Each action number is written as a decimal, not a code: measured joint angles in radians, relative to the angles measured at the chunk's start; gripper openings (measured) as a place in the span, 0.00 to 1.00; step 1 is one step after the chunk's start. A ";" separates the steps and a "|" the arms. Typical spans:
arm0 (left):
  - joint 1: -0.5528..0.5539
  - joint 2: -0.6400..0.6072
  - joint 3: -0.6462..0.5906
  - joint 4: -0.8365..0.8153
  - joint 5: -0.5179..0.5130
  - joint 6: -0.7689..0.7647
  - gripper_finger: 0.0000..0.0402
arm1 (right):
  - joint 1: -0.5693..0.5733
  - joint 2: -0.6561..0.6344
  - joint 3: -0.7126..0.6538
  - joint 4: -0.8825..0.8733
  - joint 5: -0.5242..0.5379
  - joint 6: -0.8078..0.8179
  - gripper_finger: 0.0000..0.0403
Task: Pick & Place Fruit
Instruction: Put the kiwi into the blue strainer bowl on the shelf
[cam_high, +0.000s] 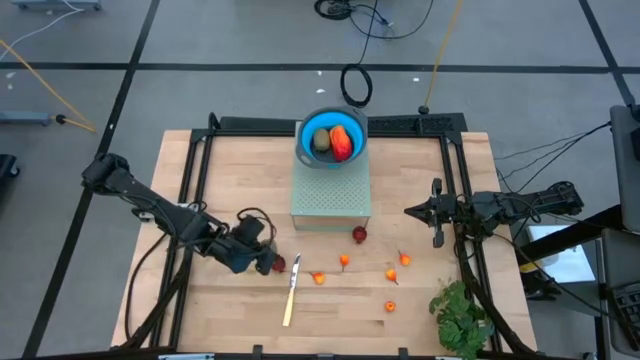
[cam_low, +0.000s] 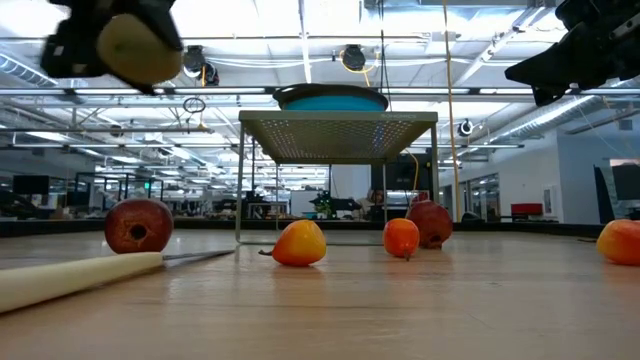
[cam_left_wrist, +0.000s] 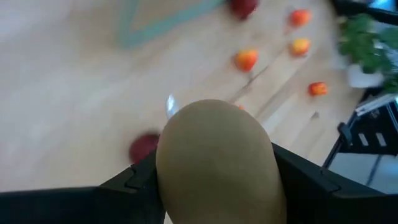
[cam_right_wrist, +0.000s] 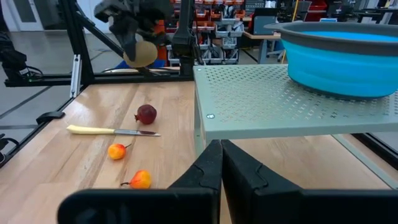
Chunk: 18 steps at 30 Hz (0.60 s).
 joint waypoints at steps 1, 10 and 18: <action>0.003 0.000 0.000 0.020 -0.021 0.050 0.57 | 0.000 0.000 0.000 0.000 0.000 0.000 0.00; 0.042 0.000 0.001 0.114 -0.098 0.384 0.57 | 0.000 0.000 0.000 0.000 0.000 0.000 0.00; 0.103 0.000 0.001 0.304 -0.211 0.637 0.57 | 0.000 0.000 0.000 0.000 0.000 0.000 0.00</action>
